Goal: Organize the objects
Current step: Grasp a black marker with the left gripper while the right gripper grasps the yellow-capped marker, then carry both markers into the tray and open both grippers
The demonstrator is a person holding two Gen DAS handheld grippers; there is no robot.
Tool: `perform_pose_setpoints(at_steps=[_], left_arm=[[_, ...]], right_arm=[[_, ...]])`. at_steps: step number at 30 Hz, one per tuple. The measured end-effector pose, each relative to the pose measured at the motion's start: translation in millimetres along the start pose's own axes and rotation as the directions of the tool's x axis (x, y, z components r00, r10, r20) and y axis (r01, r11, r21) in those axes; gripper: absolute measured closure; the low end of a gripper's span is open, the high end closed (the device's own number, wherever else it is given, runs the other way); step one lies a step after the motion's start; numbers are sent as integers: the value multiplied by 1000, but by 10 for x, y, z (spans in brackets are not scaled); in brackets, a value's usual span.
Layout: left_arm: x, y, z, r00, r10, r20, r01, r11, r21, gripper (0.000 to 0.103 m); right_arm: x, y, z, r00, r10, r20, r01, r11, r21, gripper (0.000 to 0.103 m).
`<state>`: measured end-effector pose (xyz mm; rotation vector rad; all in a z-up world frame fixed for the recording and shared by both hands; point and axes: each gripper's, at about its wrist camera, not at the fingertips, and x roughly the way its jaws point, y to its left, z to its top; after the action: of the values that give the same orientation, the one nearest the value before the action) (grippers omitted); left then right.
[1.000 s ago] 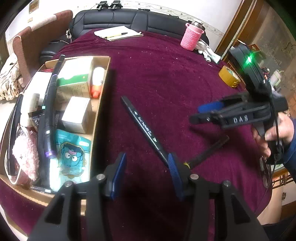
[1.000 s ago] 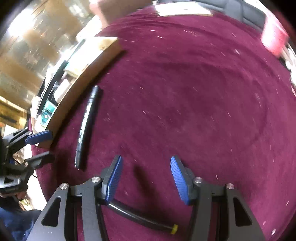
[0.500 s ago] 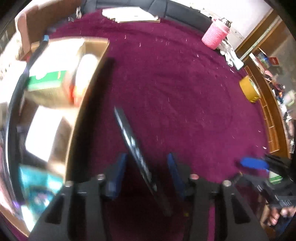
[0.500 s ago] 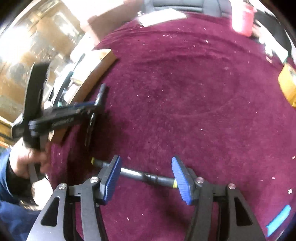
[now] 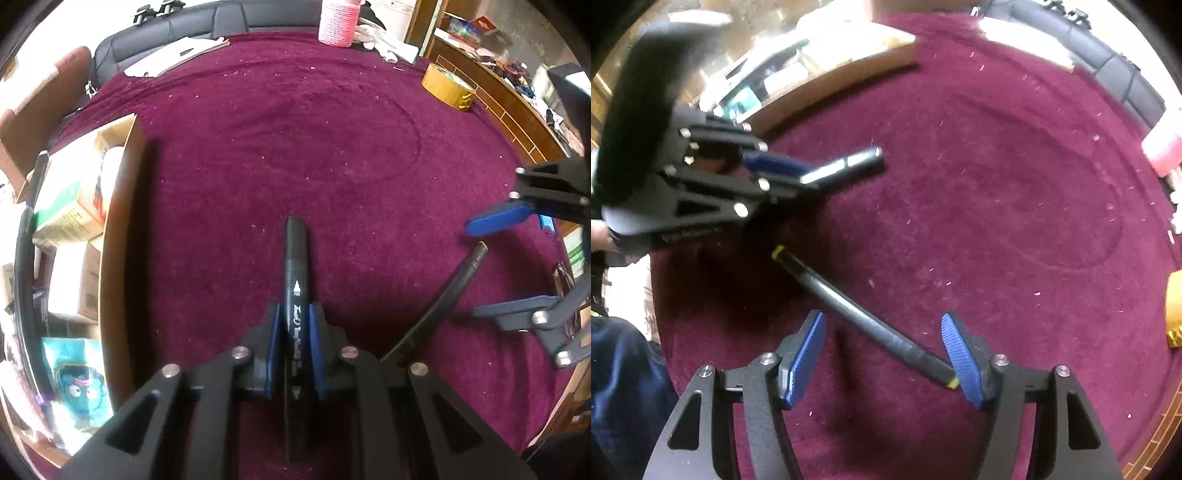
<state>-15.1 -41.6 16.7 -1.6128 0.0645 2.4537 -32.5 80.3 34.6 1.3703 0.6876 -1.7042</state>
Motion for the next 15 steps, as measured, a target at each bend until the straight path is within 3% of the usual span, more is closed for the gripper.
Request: perform_pose_setpoints(at_steps=[1, 2, 5, 9, 15], left_arm=[[-1, 21, 0, 1000, -8, 0, 8, 1000, -14, 88], [-3, 36, -8, 1000, -13, 0, 13, 1000, -23, 88], [-8, 74, -11, 1000, -28, 3, 28, 999, -43, 88], [-9, 75, -12, 999, -31, 7, 31, 999, -38, 89], [-22, 5, -30, 999, -29, 22, 29, 1000, 3, 89]], right_arm=[[58, 16, -16, 1000, -5, -27, 6, 1000, 2, 54], [86, 41, -42, 999, -31, -40, 31, 1000, -3, 64], [65, 10, -104, 996, -69, -52, 73, 993, 96, 84], [18, 6, -348, 996, -87, -20, 89, 952, 292, 86], [-47, -140, -681, 995, 19, 95, -69, 823, 563, 86]])
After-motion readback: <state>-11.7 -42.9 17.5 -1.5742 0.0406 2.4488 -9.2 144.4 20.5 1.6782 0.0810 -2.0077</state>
